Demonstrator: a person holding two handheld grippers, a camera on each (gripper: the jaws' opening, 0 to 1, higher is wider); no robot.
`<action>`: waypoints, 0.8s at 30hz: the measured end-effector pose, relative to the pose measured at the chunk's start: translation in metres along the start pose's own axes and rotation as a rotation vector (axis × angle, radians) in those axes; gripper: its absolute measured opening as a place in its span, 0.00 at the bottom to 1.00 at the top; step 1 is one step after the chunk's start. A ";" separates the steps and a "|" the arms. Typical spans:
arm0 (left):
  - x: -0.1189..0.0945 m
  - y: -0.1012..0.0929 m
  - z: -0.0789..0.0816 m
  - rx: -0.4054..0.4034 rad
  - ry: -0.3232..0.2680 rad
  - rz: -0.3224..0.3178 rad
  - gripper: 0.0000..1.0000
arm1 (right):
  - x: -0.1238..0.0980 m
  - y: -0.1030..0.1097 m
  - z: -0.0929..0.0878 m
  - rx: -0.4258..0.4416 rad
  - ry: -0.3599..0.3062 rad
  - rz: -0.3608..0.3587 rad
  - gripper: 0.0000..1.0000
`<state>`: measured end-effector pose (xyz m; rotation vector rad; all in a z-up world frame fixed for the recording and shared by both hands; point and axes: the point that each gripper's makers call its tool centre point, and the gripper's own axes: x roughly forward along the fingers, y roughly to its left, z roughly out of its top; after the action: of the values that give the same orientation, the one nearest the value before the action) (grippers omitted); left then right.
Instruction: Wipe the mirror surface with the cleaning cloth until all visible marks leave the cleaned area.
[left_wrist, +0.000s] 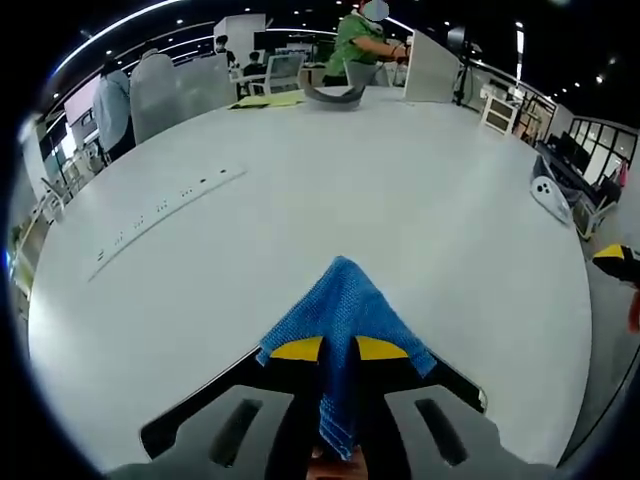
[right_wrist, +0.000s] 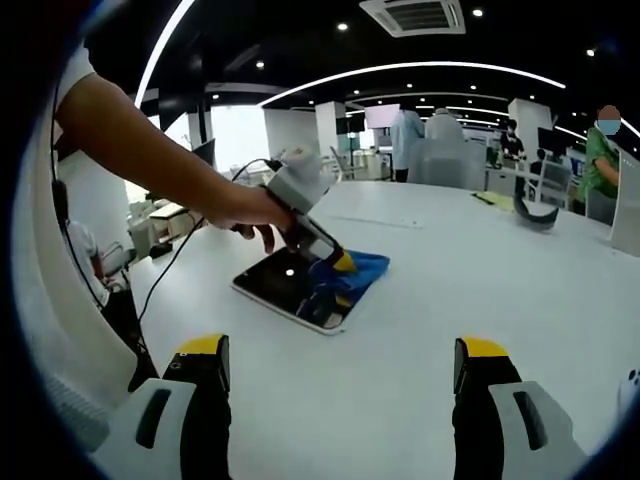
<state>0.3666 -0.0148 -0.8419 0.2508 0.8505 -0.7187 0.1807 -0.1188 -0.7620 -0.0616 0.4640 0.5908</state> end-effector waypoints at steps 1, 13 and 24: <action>0.000 0.000 0.000 0.001 0.000 0.000 0.09 | 0.000 0.000 0.000 0.000 0.000 0.000 0.93; -0.003 0.009 -0.002 0.015 0.002 0.009 0.10 | 0.004 0.000 0.004 -0.001 0.000 0.006 0.93; -0.005 0.014 -0.005 0.044 -0.004 -0.001 0.12 | 0.006 -0.001 0.007 -0.005 0.002 0.005 0.93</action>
<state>0.3709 0.0006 -0.8419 0.2879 0.8322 -0.7393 0.1886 -0.1149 -0.7590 -0.0659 0.4645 0.5968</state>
